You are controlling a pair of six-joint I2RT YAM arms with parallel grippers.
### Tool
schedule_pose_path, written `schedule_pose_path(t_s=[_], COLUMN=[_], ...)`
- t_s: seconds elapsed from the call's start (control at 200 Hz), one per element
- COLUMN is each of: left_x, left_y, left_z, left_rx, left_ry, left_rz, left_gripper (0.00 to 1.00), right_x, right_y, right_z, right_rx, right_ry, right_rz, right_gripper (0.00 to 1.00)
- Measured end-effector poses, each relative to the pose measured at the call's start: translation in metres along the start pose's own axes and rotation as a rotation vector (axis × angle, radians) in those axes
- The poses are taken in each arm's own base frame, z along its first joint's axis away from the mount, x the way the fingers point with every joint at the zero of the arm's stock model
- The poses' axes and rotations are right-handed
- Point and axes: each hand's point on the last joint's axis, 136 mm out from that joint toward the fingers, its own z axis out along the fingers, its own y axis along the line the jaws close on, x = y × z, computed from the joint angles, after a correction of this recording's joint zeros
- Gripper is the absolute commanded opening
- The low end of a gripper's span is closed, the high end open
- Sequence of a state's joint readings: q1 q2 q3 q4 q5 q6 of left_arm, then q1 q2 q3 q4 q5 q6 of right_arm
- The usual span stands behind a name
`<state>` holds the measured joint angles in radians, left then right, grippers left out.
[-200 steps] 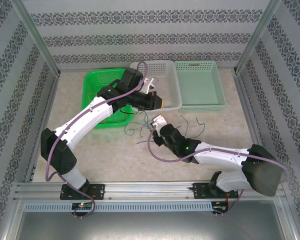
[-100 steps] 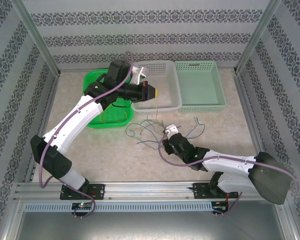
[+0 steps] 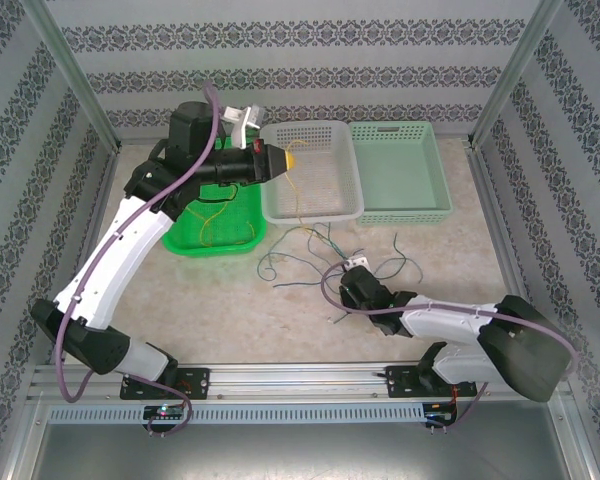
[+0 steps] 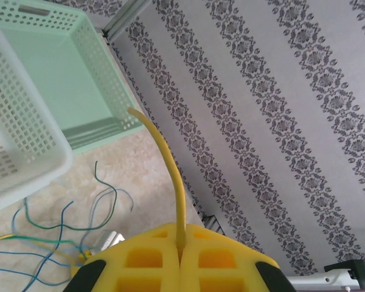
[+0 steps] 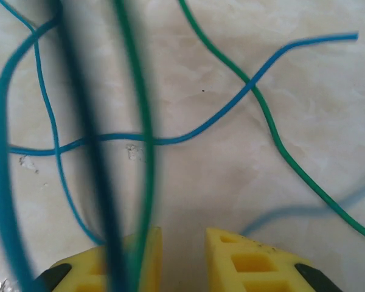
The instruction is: Untangle the cables
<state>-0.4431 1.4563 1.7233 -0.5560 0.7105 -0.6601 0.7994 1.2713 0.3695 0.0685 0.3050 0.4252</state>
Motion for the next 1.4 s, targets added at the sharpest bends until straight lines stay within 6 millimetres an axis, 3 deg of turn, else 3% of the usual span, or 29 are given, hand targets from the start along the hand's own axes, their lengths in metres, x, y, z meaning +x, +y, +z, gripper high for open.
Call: schedule_pose_path(t_s=[0.195, 0.345, 0.415, 0.525, 0.674, 0.849, 1.059, 1.249, 1.399], left_x=[-0.008, -0.007, -0.001, 0.010, 0.022, 0.027, 0.028, 0.028, 0.028], left_y=[0.003, 0.007, 0.008, 0.017, 0.032, 0.035, 0.031, 0.030, 0.029], left_z=[-0.013, -0.020, -0.018, -0.013, -0.003, 0.001, 0.000, 0.000, 0.000], left_rx=[0.007, 0.017, 0.033, 0.045, 0.050, 0.068, 0.094, 0.100, 0.102], left_ry=[-0.021, -0.020, -0.009, 0.013, 0.042, 0.054, 0.057, 0.058, 0.058], left_rz=[-0.011, -0.044, -0.061, -0.103, -0.160, -0.184, -0.175, -0.171, -0.170], left_gripper=[0.01, 0.01, 0.01, 0.01, 0.01, 0.01, 0.01, 0.01, 0.01], right_x=[0.001, -0.002, -0.002, -0.006, -0.034, -0.070, -0.088, -0.091, -0.080], right_y=[-0.024, -0.026, -0.024, -0.017, -0.009, -0.006, -0.009, -0.012, 0.007], right_z=[0.010, 0.011, 0.010, 0.005, -0.018, -0.056, -0.071, -0.066, -0.051], right_rx=[0.046, 0.031, 0.019, -0.021, -0.097, -0.167, -0.204, -0.278, -0.376], right_ry=[0.051, 0.060, 0.067, 0.061, -0.043, -0.199, -0.211, -0.168, -0.082], right_rz=[0.153, 0.205, 0.206, 0.209, 0.209, 0.216, 0.168, 0.191, 0.210], right_gripper=[0.17, 0.18, 0.26, 0.59, 0.71, 0.72, 0.73, 0.72, 0.73])
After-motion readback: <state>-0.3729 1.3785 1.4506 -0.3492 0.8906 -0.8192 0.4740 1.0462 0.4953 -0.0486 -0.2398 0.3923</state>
